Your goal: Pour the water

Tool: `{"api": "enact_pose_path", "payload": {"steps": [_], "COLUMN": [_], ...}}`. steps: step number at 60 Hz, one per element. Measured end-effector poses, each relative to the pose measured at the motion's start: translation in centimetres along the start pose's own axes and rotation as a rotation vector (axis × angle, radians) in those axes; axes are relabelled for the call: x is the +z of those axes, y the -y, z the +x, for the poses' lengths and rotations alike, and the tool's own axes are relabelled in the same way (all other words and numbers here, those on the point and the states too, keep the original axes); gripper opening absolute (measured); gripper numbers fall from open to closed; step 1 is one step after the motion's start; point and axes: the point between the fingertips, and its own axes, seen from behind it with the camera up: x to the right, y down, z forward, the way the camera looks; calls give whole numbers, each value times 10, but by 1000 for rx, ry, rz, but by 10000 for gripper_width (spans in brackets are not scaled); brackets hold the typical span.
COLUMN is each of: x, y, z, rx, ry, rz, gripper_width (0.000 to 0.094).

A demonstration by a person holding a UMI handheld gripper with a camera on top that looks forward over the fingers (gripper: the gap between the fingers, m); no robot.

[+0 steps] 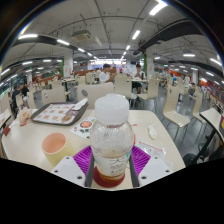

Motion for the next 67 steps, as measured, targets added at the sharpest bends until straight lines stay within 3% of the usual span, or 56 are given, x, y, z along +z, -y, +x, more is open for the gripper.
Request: {"api": "enact_pose_path", "payload": {"steps": [4,8,11,15,38,52,67], "x": [0,-6,-8,-31,-169,-224,-236], "y": [-5,-11,-15,-14,-11,-14,-7], "z": [3,-1,-3,-1,-36,-60,-84], "rx": [11,28,34,35,64,22,24], "ry": [-10,1,-1,-15,-89,-140,-97], "rz": [-43,-86,-105,-123,-231,-251,-240], "gripper_width": [606,872,816,858,846,845,846]}}
